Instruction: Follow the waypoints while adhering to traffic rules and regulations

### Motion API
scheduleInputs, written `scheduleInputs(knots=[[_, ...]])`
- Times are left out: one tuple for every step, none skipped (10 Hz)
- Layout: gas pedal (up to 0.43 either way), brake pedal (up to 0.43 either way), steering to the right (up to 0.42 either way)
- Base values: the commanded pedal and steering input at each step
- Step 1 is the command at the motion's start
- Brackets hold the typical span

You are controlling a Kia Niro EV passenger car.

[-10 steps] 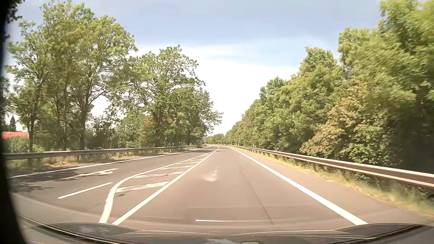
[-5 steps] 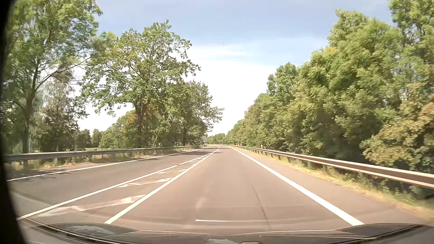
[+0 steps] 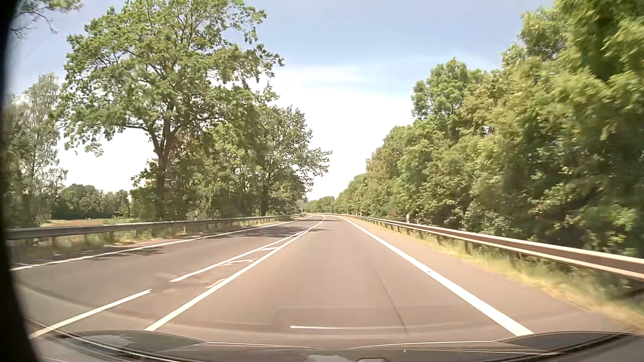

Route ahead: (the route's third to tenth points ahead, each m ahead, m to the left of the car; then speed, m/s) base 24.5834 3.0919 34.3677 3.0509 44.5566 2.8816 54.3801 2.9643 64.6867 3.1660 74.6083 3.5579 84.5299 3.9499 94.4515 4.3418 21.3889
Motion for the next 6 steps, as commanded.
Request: scheduleInputs(knots=[[0.449, 0.000, -0.001], [0.441, 0.000, -0.001], [0.429, 0.000, -0.001], [0.429, 0.000, -0.002], [0.429, 0.000, -0.002], [0.429, 0.000, -0.002]])
